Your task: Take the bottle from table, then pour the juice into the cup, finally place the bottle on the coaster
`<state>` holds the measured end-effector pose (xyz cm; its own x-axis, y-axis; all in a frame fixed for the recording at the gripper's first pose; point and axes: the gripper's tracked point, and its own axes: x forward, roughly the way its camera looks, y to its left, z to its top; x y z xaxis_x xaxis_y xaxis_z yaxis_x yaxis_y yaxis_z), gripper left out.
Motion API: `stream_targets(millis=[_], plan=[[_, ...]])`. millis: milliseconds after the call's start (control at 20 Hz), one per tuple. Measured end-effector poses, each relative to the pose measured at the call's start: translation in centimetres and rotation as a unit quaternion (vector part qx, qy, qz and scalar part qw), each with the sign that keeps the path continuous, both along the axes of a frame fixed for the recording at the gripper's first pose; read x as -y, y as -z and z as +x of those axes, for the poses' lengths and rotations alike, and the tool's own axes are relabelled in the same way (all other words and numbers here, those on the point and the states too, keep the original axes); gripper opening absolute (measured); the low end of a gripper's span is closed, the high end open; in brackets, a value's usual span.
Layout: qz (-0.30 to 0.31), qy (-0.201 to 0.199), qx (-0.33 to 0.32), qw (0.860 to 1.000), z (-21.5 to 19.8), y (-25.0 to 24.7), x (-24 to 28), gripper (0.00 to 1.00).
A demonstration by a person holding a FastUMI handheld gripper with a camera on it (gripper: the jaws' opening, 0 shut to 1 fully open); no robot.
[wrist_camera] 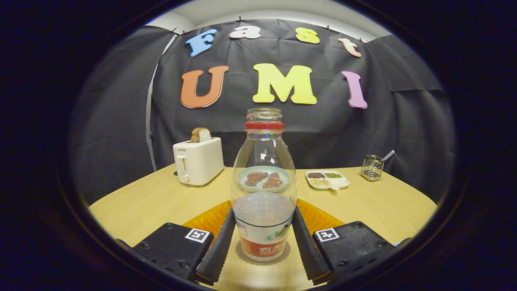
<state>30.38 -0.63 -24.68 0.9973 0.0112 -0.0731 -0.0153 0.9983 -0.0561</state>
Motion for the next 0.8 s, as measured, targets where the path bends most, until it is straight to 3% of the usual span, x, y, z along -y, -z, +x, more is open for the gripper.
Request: stream_targets(millis=[350, 550, 800], plan=[[0.021, 0.007, -0.001, 1.000, 0.7, 1.0, 0.3, 0.82], [0.037, -0.008, 0.000, 0.999, -0.2, 0.4, 0.2, 0.95], [0.022, -0.007, 0.002, 1.000, -2.8, -1.2, 0.6, 1.00]])
